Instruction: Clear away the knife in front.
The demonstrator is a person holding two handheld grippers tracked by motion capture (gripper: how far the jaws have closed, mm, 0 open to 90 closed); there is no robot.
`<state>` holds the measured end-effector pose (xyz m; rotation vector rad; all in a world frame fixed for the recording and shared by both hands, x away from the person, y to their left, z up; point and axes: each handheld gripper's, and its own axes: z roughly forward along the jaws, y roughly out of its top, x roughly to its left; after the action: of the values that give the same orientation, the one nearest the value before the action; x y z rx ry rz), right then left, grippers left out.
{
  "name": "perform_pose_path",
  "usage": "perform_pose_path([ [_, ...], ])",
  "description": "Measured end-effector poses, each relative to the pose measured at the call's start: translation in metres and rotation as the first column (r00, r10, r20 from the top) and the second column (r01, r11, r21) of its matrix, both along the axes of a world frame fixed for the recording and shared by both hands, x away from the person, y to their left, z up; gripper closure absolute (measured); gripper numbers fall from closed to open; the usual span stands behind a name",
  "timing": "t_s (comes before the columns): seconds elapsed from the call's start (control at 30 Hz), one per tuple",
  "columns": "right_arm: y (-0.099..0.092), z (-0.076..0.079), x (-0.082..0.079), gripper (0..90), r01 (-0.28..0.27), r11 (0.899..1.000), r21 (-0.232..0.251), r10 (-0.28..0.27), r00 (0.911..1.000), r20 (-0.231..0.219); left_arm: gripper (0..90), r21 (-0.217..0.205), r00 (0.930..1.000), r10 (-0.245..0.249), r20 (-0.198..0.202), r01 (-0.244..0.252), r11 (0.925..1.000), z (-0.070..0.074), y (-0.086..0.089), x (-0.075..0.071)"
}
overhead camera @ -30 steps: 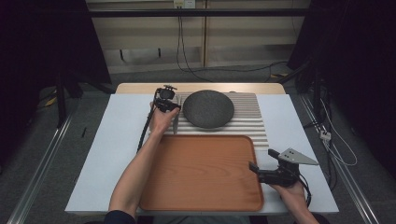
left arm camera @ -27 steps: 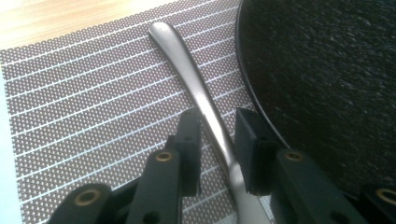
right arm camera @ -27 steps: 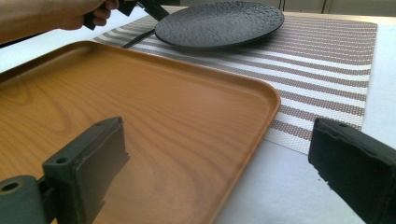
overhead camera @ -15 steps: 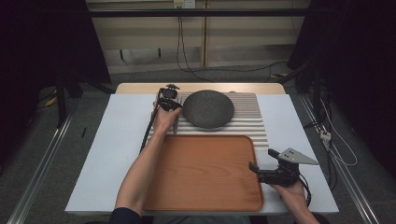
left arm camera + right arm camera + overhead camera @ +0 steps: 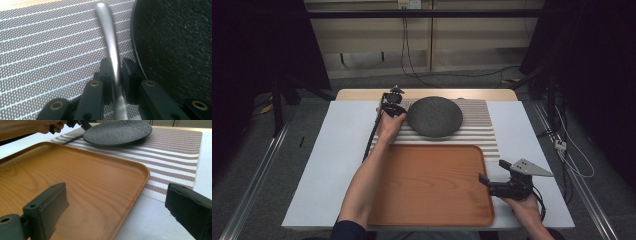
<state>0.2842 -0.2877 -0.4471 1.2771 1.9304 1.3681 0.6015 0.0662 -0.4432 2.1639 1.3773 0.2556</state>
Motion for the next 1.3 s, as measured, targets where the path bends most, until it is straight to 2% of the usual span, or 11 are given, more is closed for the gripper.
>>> perform_pose_path([
  [0.07,0.000,0.000,0.000,4.3,0.001,1.000,0.000,-0.001,1.0000,-0.001,80.0,0.023,0.9999,-0.014,0.010,0.014,0.9996,0.000,-0.001,0.001],
  [0.2,-0.001,0.000,-0.001,4.3,0.006,1.000,0.000,-0.006,1.0000,-0.003,80.0,0.024,0.9996,-0.027,0.002,0.027,0.9993,0.001,0.005,0.004],
  [0.27,-0.001,0.000,-0.001,4.3,0.007,1.000,0.000,-0.007,1.0000,-0.003,80.0,0.050,0.9996,-0.029,0.001,0.029,0.9983,0.002,0.011,0.005],
  [0.4,-0.001,0.000,0.000,4.3,0.008,1.000,0.001,-0.008,0.9999,-0.007,80.0,0.051,0.9989,-0.045,-0.014,0.046,0.9976,0.003,0.025,0.007],
  [0.5,-0.001,-0.001,0.000,4.3,0.006,1.000,-0.005,-0.006,1.0000,-0.008,80.0,0.099,0.9956,-0.092,-0.021,0.093,0.9907,0.005,0.031,0.005],
  [0.6,0.000,-0.001,0.000,4.3,0.005,1.000,-0.008,-0.005,1.0000,-0.007,79.9,0.079,0.9924,-0.114,-0.045,0.118,0.9899,0.006,0.039,0.005],
  [0.7,0.000,-0.001,0.001,4.3,0.006,1.000,-0.009,-0.006,1.0000,-0.007,79.8,0.060,0.9952,-0.089,-0.040,0.091,0.9940,0.005,0.043,0.004],
  [0.83,0.000,-0.001,0.001,4.3,0.007,1.000,-0.008,-0.007,0.9999,-0.009,79.5,0.080,0.9966,-0.078,-0.025,0.080,0.9936,0.004,0.039,0.004],
  [1.1,0.001,0.000,0.000,4.4,0.003,1.000,-0.010,-0.003,1.0000,-0.006,78.7,0.058,0.9967,-0.076,-0.028,0.078,0.9953,0.003,0.041,0.004],
  [1.2,0.000,-0.001,0.000,4.4,0.003,1.000,-0.011,-0.003,1.0000,-0.008,78.7,0.081,0.9962,-0.084,-0.020,0.086,0.9930,0.004,0.039,0.004],
  [1.3,0.000,0.000,0.000,4.4,0.003,1.000,-0.011,-0.003,1.0000,-0.007,79.5,0.072,0.9974,-0.067,-0.027,0.069,0.9950,0.004,0.039,0.004],
])
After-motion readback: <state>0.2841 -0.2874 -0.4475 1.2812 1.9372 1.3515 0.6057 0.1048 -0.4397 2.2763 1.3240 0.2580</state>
